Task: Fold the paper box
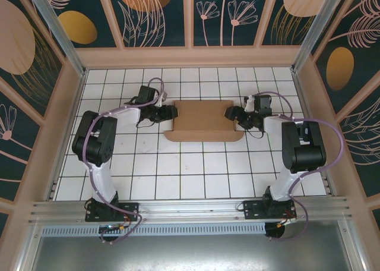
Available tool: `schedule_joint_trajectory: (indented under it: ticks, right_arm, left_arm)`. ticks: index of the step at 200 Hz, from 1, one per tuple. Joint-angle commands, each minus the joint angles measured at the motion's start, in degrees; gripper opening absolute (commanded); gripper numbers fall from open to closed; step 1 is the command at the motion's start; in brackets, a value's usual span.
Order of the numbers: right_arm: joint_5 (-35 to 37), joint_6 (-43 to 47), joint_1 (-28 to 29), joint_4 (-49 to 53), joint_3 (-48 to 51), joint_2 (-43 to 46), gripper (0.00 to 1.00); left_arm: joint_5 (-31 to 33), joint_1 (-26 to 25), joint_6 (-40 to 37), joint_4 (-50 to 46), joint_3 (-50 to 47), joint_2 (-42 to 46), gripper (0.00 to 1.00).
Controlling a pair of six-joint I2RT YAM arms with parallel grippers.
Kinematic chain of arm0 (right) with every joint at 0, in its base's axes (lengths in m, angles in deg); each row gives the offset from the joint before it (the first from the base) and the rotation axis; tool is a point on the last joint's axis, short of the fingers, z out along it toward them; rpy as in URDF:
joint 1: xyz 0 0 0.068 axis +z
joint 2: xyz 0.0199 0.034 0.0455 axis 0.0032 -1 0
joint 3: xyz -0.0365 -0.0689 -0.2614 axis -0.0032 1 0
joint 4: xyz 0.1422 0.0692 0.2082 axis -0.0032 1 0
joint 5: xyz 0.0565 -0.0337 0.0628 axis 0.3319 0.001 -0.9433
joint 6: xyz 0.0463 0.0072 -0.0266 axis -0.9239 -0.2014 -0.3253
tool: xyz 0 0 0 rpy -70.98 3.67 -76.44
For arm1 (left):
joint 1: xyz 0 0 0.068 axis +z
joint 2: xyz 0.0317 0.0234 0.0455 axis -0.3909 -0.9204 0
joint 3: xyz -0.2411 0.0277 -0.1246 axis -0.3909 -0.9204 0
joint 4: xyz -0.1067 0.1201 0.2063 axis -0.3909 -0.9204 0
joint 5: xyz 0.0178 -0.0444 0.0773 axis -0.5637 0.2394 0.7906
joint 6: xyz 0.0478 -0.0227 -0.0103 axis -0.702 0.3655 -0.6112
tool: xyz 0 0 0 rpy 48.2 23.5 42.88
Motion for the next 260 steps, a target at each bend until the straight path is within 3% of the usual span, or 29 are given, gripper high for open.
schedule_joint_trajectory:
  ticks: [1, 60, 131, 156, 200, 234, 260]
  right_arm:
    - [-2.4, -0.5, 0.6, -1.4, 0.6, -1.0, 0.73]
    - [-5.4, -2.2, -0.7, -2.3, 0.1, 0.9, 0.74]
    - [-9.2, -4.2, -2.4, -4.5, 0.2, 0.7, 0.81]
    - [-12.0, -4.1, -2.5, -6.0, 0.7, -0.4, 0.83]
    - [-24.9, -7.3, 0.6, -13.1, -0.1, -6.0, 0.82]
    - [-21.8, -6.7, 2.5, -12.2, -1.2, -5.9, 0.73]
    - [-20.1, -12.4, 0.9, -21.9, 4.5, -2.7, 0.67]
  left_arm:
    - [-7.0, 1.0, 0.4, 1.0, 0.7, -3.6, 0.54]
    - [-14.5, 6.5, 3.2, 8.2, -4.8, -5.8, 0.36]
    - [-22.7, 10.2, 6.0, 13.8, -7.1, -8.6, 0.32]
    - [-22.5, 10.6, 5.7, 13.5, -7.1, -9.5, 0.32]
    - [-21.9, 10.5, 6.1, 13.3, -6.5, -9.2, 0.33]
    - [-19.1, 10.5, 5.8, 12.0, -5.8, -7.2, 0.37]
    - [-12.8, 10.5, 7.0, 10.7, -5.7, -1.2, 0.45]
